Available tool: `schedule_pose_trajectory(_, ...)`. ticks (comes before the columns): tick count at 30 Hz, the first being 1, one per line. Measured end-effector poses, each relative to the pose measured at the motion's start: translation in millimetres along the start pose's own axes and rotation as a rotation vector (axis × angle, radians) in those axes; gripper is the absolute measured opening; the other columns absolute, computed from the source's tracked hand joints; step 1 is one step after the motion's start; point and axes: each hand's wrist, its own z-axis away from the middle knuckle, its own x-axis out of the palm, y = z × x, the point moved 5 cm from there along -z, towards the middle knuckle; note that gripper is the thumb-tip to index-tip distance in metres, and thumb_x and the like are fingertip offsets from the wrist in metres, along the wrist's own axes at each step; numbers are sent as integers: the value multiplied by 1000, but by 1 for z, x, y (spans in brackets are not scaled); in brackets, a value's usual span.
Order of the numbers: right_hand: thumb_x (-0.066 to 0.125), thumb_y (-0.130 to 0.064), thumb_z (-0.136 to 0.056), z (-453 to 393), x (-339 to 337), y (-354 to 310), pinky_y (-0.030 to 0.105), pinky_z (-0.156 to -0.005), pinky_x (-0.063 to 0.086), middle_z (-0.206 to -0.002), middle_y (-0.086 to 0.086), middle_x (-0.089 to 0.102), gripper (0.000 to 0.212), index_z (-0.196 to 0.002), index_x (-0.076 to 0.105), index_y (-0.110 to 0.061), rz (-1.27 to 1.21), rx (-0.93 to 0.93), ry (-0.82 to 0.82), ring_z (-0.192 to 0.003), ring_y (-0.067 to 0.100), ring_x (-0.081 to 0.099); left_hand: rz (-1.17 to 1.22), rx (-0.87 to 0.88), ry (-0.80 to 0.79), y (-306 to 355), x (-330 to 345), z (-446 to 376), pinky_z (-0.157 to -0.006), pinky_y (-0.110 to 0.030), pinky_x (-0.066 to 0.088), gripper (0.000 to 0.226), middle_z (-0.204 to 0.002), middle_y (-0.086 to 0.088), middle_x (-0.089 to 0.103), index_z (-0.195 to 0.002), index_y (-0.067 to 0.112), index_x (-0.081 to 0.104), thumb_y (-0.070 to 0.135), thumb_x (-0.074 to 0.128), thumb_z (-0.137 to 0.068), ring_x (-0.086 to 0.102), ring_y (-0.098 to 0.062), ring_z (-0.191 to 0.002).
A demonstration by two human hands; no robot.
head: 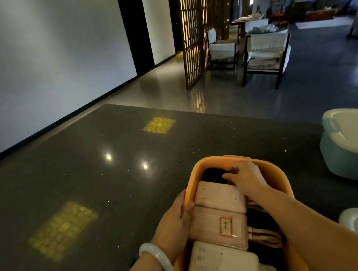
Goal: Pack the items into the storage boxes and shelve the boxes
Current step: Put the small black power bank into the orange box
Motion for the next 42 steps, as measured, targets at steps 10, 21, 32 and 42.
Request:
schedule_pose_trajectory(10,69,-26,-85,2,-3,-1,17,-49,39,-81,-6,63,12,-93,61,-25,3,31,2,-67,6,62,-83,-17,12,-3,0,-2,-64,-6,43,26,-103,30,59,-121,61,31,56,33,-96,54,21,-89)
schedule_pose_trajectory(21,64,-21,-89,5,-13,-2,17,-53,45,-79,-7,68,6,-93,66,-25,-26,18,65,-66,5,66,-60,2,-1,4,0,2,-64,2,41,26,-97,47,54,-115,64,33,62,31,-90,54,21,-88)
schedule_pose_trajectory(32,69,-16,-84,24,4,-86,17,-63,51,-84,-12,67,19,-93,63,-32,43,-304,-53,-74,-1,65,-298,14,144,12,-41,20,-101,-29,44,47,-127,8,57,-138,29,43,50,40,-97,55,-6,-114)
schedule_pose_trajectory(42,74,-25,-80,117,220,-227,26,-85,50,-97,-11,63,23,-101,65,-30,547,-759,-577,-91,6,61,-720,-314,442,-88,-213,168,-99,-31,40,34,-128,4,52,-130,23,47,38,39,-100,53,-16,-116)
